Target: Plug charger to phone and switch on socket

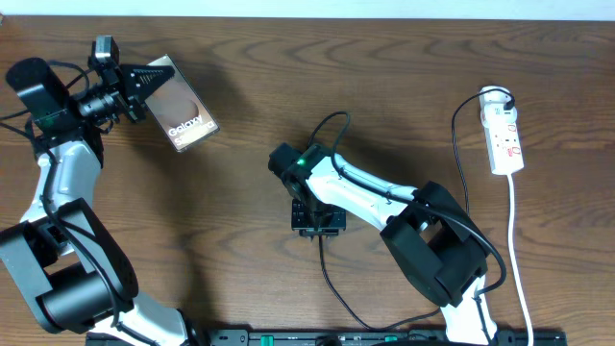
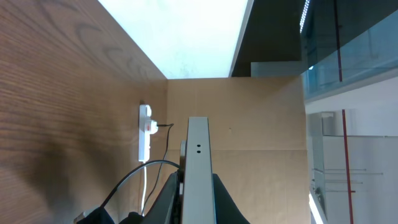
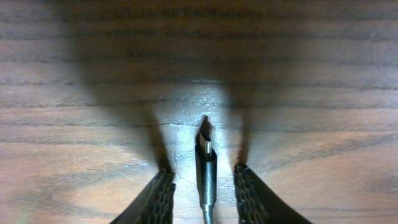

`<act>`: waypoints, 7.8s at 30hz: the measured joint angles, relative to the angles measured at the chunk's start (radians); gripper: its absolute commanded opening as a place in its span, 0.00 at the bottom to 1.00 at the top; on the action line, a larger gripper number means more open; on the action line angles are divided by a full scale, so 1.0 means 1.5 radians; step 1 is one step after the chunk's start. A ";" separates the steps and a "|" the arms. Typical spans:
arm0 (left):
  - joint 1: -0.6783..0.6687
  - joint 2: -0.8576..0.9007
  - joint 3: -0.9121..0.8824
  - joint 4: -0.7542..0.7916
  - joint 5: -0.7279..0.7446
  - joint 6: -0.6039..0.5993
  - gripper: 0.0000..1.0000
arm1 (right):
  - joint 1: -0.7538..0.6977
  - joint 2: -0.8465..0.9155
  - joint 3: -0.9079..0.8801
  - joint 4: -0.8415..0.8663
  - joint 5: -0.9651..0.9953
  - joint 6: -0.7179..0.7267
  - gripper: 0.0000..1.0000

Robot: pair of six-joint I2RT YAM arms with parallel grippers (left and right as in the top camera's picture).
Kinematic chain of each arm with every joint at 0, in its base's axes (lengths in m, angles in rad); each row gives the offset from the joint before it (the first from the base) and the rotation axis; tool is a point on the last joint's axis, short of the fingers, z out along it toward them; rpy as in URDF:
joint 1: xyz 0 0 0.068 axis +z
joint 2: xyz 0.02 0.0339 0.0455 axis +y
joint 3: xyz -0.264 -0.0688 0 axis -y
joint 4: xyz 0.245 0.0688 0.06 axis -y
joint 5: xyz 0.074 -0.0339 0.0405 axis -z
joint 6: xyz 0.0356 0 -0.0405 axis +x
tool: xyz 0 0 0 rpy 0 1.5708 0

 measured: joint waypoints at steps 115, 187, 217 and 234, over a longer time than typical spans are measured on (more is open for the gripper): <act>-0.071 0.000 0.000 0.000 0.000 0.147 0.07 | -0.132 0.014 -0.005 0.894 -0.899 -0.154 0.01; -0.082 0.000 0.000 -0.015 -0.014 0.194 0.08 | -0.132 0.014 -0.005 0.924 -0.879 -0.112 0.01; -0.082 0.000 0.000 -0.015 -0.002 0.199 0.08 | -0.132 0.014 -0.005 0.926 -0.874 -0.112 0.01; -0.082 0.000 0.000 -0.015 -0.003 0.210 0.08 | -0.132 0.014 -0.005 0.927 -0.857 -0.087 0.01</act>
